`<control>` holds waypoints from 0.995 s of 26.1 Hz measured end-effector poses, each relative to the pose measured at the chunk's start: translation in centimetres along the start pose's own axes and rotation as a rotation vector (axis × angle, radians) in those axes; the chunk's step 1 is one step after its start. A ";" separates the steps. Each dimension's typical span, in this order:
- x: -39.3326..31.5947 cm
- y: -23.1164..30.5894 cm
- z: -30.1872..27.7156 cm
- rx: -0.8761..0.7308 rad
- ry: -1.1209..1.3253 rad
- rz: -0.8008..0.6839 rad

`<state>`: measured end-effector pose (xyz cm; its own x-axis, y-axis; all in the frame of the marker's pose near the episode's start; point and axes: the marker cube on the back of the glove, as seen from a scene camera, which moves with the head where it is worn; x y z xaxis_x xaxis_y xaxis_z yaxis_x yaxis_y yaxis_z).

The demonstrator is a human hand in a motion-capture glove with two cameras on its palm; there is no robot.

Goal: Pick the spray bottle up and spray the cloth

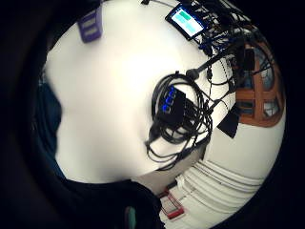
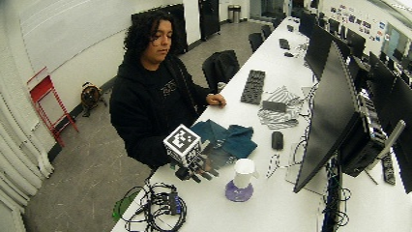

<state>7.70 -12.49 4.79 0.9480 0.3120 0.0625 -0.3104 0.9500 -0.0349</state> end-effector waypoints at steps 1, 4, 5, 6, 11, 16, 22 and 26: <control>0.0 -0.6 0.1 0.024 -0.009 0.010; 0.1 -2.5 0.1 0.103 -0.050 0.067; 0.2 -3.0 0.0 0.131 -0.080 0.089; 0.2 -3.6 -0.2 0.159 -0.122 0.107; 0.1 -6.1 -1.3 0.237 -0.325 0.138; -0.5 -8.8 -2.4 0.242 -0.438 0.170; -0.8 -10.7 -3.4 0.299 -0.610 0.182; -0.9 -11.5 -4.1 0.321 -0.742 0.181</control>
<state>10.73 -23.77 1.06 0.6237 0.2820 0.7290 -0.5655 0.8067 0.1716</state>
